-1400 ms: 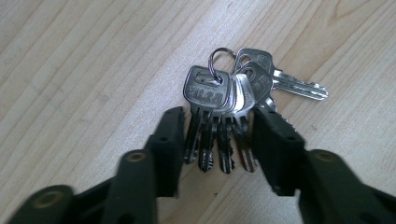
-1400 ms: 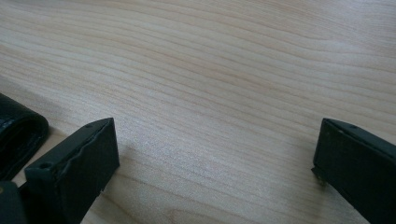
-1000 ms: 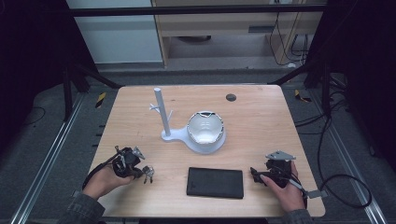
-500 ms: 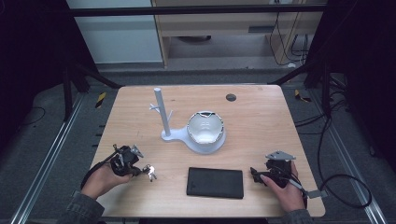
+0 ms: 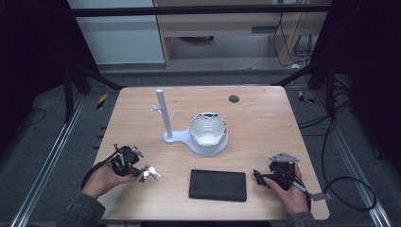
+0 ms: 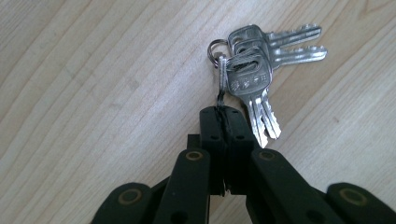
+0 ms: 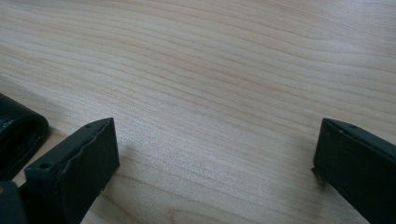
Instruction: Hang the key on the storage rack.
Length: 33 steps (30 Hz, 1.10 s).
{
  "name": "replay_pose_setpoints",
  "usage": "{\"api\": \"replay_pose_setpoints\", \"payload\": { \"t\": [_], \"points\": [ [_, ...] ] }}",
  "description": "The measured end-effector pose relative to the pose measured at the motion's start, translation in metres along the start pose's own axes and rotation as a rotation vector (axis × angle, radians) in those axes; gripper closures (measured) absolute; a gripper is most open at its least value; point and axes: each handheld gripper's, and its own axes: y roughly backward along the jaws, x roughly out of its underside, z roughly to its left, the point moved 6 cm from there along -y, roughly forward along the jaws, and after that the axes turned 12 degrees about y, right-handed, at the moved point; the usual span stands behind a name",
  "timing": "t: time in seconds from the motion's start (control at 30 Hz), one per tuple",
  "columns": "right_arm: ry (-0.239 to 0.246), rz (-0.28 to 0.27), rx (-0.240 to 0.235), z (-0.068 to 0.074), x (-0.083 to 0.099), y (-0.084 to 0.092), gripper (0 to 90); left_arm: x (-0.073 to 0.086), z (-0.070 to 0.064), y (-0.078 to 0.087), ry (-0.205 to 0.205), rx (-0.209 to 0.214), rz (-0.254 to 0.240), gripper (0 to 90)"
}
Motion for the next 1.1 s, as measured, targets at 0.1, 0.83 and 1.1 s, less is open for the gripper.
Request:
{"api": "replay_pose_setpoints", "payload": {
  "t": [0.1, 0.83, 1.1],
  "points": [
    [0.0, 0.0, 0.0, 0.0, 0.0, 0.0, 0.3, 0.0, 0.0, 0.0, -0.002, -0.004, -0.008, 88.1],
    [-0.009, 0.001, 0.003, -0.003, -0.004, -0.005, 0.3, -0.042, -0.006, 0.095, -0.065, -0.082, -0.09, 88.3],
    [-0.015, 0.003, 0.016, -0.011, -0.011, -0.014, 0.3, -0.066, -0.01, 0.128, -0.084, -0.11, -0.093, 88.3]
  ]
}}
